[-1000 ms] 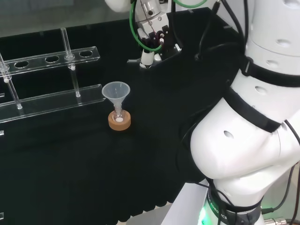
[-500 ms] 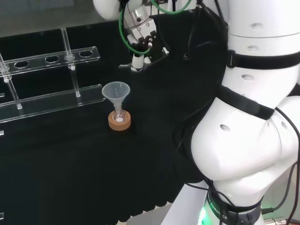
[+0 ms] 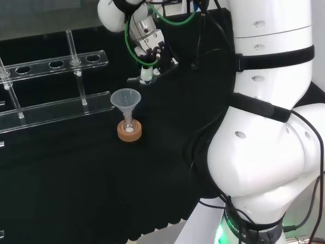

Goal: Put the weighing funnel back on the table.

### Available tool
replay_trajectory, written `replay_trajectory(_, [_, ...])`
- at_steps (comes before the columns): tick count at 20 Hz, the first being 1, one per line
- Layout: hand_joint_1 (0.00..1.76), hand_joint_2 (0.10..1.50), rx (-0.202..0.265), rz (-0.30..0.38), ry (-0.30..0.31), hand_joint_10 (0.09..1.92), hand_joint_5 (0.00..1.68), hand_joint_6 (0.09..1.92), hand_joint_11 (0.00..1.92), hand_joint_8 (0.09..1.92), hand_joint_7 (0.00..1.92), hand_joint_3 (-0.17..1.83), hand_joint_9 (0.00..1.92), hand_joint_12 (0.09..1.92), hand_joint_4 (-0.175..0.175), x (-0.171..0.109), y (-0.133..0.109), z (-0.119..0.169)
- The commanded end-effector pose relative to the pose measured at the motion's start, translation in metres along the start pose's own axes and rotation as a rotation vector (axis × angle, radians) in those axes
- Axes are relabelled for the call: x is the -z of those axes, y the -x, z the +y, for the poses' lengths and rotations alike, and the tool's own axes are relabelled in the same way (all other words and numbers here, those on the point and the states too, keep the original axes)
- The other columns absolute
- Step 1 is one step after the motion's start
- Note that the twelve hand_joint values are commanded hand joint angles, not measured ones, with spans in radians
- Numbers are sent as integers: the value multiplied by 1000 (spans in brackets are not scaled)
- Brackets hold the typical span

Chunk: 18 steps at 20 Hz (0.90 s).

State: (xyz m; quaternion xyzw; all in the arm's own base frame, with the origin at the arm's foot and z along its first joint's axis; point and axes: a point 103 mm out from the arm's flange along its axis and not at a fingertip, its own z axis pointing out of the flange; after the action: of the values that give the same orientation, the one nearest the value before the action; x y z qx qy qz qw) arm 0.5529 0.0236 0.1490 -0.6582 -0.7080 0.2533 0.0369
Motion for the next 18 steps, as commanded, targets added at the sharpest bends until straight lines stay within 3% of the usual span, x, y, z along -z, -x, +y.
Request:
replay_trajectory(1, [1123, 652, 10, 0, -12, 396, 1271, 680, 825, 706, 380, 660, 813, 1017, 175, -17, 2, 16])
replay_trajectory(18, [1123, 652, 18, -10, -26, 399, 1268, 686, 821, 707, 379, 661, 812, 1021, 175, -37, -1, 39])
